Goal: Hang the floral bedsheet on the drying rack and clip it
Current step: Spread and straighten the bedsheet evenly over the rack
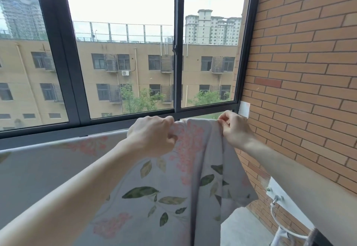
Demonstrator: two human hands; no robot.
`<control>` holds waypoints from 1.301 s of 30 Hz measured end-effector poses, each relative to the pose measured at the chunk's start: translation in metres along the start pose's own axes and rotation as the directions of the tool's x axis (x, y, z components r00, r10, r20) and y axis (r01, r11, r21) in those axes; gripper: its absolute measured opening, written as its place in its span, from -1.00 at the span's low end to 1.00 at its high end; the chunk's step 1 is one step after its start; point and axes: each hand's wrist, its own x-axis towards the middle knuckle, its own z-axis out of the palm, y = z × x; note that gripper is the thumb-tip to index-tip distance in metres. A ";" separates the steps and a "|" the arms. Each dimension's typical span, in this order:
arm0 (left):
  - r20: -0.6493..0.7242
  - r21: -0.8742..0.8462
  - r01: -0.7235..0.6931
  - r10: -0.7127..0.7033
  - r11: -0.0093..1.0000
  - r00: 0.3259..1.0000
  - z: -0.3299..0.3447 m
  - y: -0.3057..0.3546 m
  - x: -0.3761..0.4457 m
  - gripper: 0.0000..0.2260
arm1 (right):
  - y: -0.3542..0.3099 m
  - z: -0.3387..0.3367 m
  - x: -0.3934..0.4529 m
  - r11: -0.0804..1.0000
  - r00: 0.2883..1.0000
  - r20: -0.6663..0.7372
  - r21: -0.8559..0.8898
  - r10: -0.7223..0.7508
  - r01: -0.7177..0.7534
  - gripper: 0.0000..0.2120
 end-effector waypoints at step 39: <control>0.038 -0.003 0.018 -0.017 1.000 0.999 0.002 -0.003 0.004 -0.83 | 0.049 -0.006 -0.038 0.980 0.721 0.692 0.116 0.037 -0.162 -0.77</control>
